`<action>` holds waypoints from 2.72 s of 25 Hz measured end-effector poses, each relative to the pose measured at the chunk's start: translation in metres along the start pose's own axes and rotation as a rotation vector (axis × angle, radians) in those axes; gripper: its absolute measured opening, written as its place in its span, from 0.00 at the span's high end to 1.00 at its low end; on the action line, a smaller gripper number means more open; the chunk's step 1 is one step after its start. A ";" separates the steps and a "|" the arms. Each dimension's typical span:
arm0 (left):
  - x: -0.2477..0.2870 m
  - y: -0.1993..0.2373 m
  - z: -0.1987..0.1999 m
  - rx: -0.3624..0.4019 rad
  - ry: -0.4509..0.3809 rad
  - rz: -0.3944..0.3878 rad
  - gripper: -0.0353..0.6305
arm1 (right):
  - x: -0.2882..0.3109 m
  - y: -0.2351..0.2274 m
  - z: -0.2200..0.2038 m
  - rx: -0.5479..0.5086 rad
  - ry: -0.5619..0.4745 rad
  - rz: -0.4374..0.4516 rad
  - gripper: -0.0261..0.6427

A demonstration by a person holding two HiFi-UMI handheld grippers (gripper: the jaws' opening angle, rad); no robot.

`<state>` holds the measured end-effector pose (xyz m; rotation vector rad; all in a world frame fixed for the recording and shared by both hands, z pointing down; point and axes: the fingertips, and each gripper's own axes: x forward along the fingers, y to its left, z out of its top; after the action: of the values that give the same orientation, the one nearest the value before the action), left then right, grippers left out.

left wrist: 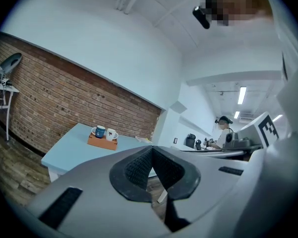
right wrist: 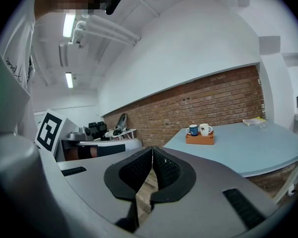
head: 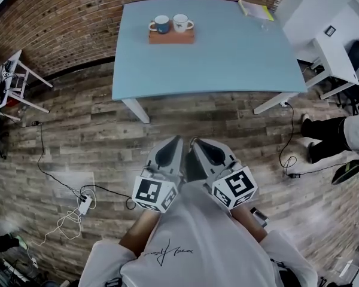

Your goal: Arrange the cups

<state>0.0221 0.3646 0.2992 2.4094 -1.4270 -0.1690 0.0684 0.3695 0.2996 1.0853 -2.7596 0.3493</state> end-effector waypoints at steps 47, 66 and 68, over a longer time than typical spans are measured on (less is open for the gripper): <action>0.241 0.102 0.052 -0.037 0.022 0.067 0.94 | 0.164 -0.190 0.056 0.077 0.029 0.125 0.93; 0.276 0.115 0.074 0.080 -0.015 0.088 0.94 | 0.172 -0.242 0.085 0.066 -0.090 0.113 0.93; 0.278 0.121 0.074 0.079 -0.017 0.094 0.94 | 0.177 -0.245 0.087 0.059 -0.088 0.113 0.93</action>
<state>0.0381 0.0533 0.2900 2.4021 -1.5796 -0.1128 0.1026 0.0566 0.2950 0.9832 -2.9136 0.4086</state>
